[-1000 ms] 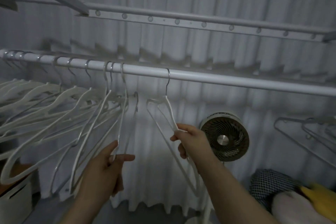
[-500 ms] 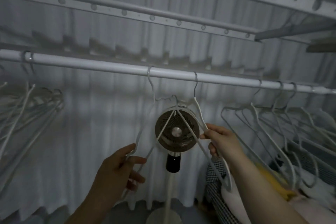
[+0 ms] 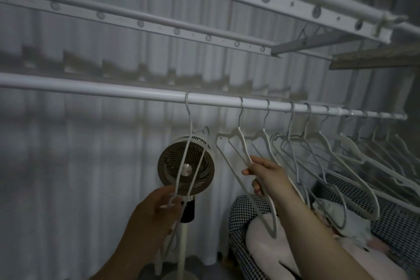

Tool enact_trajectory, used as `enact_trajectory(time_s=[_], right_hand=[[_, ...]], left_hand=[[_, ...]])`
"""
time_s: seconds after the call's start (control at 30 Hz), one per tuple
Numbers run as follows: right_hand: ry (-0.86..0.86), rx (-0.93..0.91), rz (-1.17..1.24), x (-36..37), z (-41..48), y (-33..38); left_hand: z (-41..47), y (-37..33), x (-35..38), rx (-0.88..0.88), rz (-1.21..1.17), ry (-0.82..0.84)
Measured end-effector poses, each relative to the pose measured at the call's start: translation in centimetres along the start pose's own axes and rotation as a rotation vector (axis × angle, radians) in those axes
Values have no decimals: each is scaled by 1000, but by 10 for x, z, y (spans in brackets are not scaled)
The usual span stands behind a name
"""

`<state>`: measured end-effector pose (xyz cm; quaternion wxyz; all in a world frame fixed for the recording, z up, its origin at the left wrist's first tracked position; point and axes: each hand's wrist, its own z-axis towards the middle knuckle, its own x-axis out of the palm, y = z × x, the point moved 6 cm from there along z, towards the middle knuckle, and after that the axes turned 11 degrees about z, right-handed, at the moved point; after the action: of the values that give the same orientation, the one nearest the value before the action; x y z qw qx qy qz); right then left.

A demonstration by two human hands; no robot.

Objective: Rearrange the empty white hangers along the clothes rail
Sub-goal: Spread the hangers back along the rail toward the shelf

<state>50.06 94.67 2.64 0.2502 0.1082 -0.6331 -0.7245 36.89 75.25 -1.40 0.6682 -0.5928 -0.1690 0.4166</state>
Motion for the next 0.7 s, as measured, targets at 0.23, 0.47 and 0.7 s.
enact_trajectory(time_s=[0.23, 0.47, 0.7], right_hand=[[7, 3, 13, -8, 6, -1], [-8, 1, 25, -13, 10, -2], [18, -5, 29, -17, 12, -2]], left_hand=[[6, -7, 20, 17, 3, 52], [5, -20, 35, 49, -2, 113], [13, -15, 51, 72, 82, 168]])
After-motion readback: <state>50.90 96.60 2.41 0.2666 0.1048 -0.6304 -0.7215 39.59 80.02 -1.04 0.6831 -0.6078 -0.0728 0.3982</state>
